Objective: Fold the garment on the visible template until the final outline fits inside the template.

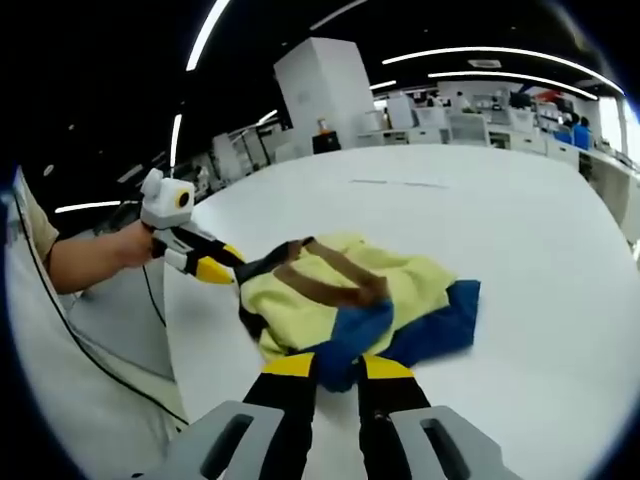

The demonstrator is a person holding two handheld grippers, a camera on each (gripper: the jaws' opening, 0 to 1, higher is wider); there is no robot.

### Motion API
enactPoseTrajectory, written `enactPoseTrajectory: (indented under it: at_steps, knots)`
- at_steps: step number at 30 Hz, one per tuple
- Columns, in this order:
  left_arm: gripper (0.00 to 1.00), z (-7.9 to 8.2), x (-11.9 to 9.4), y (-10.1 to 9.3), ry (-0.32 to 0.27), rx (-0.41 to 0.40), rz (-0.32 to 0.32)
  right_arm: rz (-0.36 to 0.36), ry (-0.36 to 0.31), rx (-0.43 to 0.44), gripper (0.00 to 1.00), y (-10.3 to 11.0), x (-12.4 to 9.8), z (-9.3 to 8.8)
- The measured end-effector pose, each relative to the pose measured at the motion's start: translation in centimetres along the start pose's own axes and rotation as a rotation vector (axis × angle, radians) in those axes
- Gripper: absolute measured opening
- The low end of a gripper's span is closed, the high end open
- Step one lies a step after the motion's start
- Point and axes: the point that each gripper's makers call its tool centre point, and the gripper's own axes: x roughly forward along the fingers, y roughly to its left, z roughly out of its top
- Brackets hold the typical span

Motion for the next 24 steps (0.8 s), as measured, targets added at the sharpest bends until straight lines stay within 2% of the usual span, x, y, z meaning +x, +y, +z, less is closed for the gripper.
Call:
enactPoseTrajectory:
  at_steps: [24]
  knots:
    - [0.04,-0.22,0.05,0.35,0.012,0.050,0.020,0.018,-0.005,0.032,0.03,0.30,-0.06,-0.66]
